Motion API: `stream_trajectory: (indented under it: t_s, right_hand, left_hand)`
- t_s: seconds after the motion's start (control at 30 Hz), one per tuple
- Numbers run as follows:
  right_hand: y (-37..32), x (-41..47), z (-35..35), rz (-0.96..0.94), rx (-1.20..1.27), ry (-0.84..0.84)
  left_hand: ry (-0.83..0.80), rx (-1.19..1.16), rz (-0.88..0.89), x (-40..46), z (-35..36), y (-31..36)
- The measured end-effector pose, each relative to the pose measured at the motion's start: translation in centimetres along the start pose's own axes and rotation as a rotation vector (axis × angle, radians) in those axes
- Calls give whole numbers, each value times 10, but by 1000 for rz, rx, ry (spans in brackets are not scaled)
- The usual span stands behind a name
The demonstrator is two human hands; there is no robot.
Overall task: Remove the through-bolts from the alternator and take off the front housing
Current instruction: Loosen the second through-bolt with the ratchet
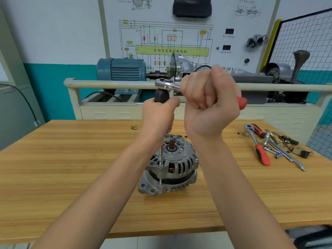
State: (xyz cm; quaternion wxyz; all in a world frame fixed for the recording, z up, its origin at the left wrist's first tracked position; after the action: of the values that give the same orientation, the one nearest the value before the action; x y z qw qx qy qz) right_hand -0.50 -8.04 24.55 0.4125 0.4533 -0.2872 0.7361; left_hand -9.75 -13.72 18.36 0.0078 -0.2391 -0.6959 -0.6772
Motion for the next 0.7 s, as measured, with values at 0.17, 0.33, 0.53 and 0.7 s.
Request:
stream_trajectory:
  t_s: [0.17,0.33,0.53,0.7]
  right_hand:
    - [11,15,-37,297,491,289]
    - [27,16,-57,370,732,513]
    - [14,10,-41,256,504,411]
    - [-4,-1,-6,27,112,83]
  left_hand:
    - [-418,-66,66,-2,2,5]
    - [-638,-106,45,-5,9,8]
    - [-343,-76,6,-2,6,2]
    - [-31,6,21,-3,3,3]
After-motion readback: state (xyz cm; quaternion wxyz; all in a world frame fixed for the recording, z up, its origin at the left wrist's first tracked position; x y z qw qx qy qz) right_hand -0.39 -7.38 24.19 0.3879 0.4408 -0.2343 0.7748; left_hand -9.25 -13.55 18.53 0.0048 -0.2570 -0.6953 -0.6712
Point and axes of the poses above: each hand's wrist, its own x-axis towards the middle knuckle, its own z-axis out of the palm, y = z × x, the point moved 6 cm from there along x, towards the middle knuckle, and after that the axes turned 15 degrees about x, right-handed, at the moved point
